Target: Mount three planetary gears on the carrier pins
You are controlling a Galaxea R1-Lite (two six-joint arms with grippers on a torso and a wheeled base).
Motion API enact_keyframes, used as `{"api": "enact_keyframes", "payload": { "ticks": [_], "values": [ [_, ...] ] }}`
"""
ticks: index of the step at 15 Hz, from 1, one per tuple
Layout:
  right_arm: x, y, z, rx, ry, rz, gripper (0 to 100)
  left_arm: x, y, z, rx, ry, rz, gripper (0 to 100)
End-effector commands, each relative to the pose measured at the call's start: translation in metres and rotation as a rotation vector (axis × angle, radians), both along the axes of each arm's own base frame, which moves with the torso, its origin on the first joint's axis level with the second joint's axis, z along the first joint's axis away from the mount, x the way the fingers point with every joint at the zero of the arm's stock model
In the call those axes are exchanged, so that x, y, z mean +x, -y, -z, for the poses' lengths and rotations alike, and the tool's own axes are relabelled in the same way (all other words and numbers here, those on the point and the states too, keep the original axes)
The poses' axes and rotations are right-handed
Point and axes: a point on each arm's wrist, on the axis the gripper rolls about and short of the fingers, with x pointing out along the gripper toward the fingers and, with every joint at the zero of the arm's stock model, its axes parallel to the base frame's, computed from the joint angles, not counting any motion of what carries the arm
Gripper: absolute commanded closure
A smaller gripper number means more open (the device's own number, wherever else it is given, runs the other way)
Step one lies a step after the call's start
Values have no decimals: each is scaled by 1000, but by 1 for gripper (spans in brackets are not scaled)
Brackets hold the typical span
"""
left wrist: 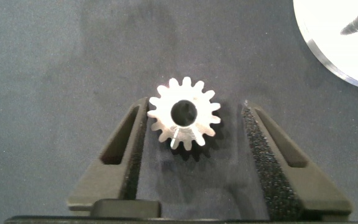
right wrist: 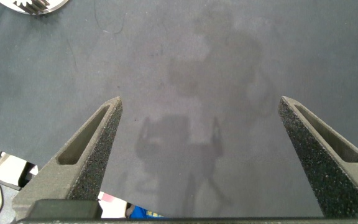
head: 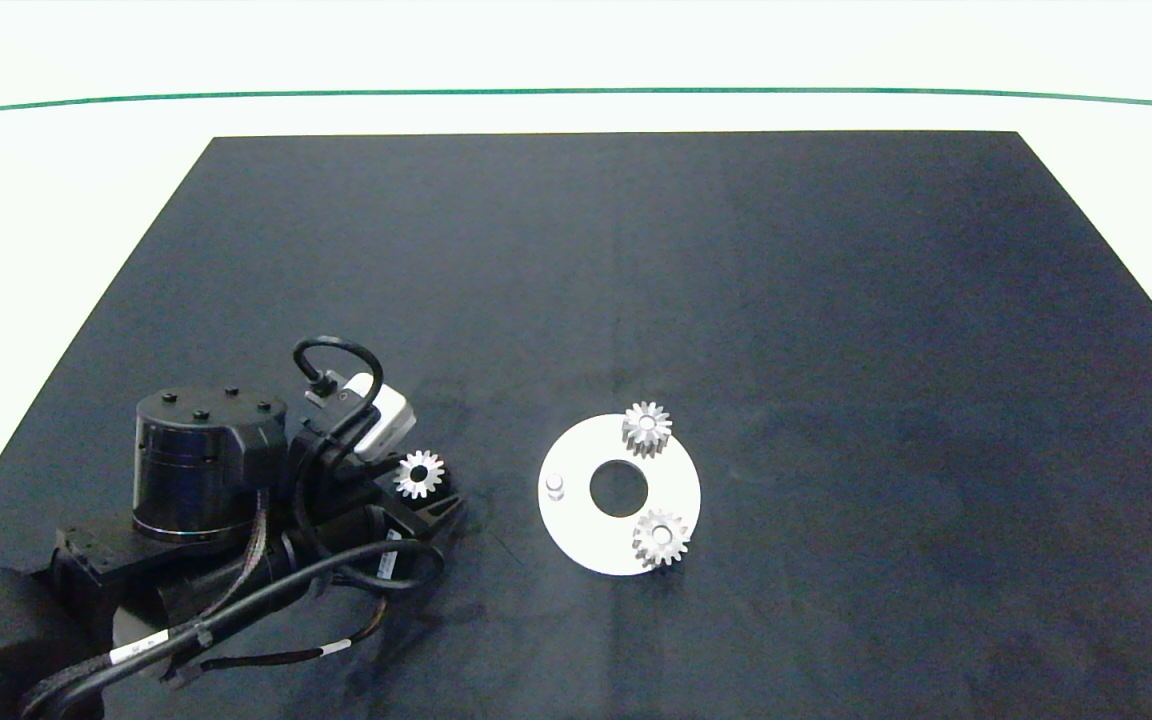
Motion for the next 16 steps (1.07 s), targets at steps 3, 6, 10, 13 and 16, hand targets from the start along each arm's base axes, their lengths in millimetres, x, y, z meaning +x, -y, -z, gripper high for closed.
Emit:
{"api": "enact_keyframes", "payload": {
  "ticks": [3, 6, 10, 13, 16],
  "values": [
    [0, 0, 0, -4, -4, 0, 0, 4, 3, 5, 11, -3, 3, 51],
    [-1, 0, 0, -3, -1, -2, 0, 5, 3, 5, 11, -3, 1, 57],
    [-1, 0, 0, -1, 3, 0, 0, 4, 2, 4, 8, 2, 0, 64],
    [-1, 0, 0, -2, 1, 0, 0, 4, 1, 2, 5, 8, 2, 70],
    [-1, 0, 0, -2, 2, 0, 0, 3, 1, 1, 2, 11, 5, 76]
  ]
}}
